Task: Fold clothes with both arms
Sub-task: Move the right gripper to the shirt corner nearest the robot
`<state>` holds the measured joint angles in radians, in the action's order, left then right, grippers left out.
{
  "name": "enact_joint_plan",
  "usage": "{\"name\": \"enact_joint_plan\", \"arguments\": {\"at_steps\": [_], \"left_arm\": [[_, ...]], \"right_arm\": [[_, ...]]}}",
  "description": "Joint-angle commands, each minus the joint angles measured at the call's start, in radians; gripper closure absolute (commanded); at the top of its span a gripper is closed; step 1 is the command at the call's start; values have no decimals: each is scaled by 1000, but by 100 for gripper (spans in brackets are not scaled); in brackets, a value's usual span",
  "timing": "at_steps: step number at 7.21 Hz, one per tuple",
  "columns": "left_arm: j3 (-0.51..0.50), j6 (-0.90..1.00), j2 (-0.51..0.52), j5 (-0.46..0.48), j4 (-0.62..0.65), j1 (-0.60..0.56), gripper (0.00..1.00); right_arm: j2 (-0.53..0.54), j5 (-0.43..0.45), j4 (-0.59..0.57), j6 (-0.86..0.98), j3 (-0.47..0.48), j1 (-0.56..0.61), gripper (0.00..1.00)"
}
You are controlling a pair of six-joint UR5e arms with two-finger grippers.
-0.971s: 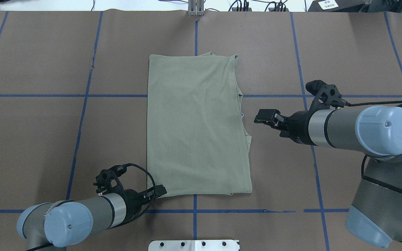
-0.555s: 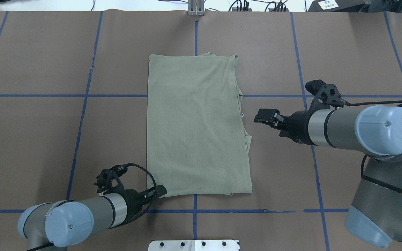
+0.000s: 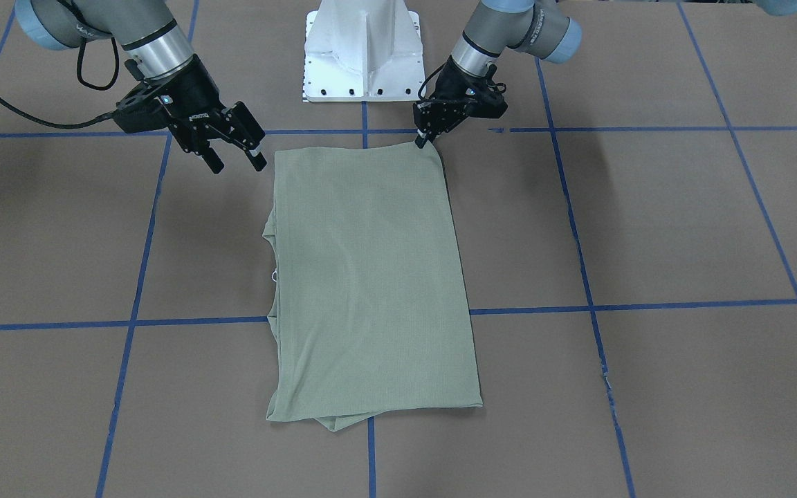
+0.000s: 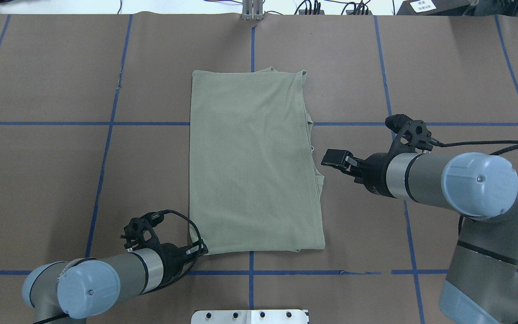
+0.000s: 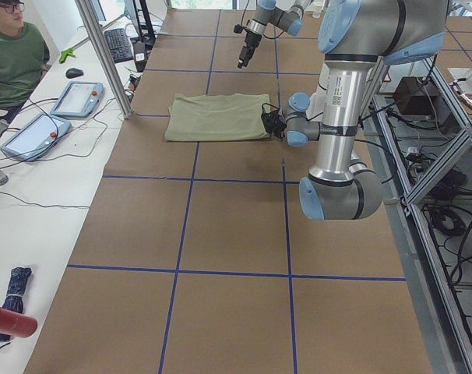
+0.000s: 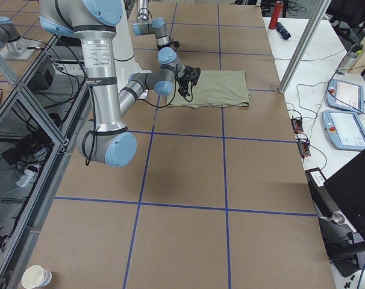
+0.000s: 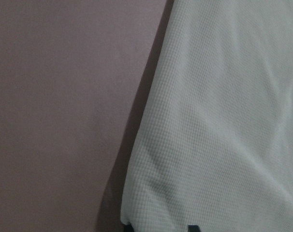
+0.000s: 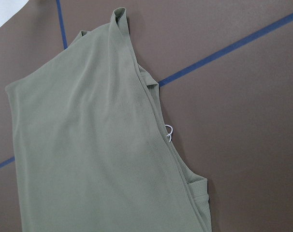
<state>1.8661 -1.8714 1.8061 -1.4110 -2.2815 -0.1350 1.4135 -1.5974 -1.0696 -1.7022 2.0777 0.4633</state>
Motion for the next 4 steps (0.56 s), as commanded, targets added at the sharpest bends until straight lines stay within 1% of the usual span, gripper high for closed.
{"name": "enact_joint_plan", "arguments": {"at_steps": [1, 2, 3, 4], "left_arm": [[11, 17, -1, 4, 1, -3, 100], [13, 17, -1, 3, -1, -3, 100], [13, 17, -1, 4, 0, 0, 100], [15, 17, 1, 4, 1, 0, 100]], "right_arm": [[-31, 103, -97, -156, 2, -84, 1], [-115, 170, -247, -266, -19, -169, 1], [-217, 200, -354, -319, -77, -198, 1], [-229, 229, -401, -374, -97, -254, 1]]}}
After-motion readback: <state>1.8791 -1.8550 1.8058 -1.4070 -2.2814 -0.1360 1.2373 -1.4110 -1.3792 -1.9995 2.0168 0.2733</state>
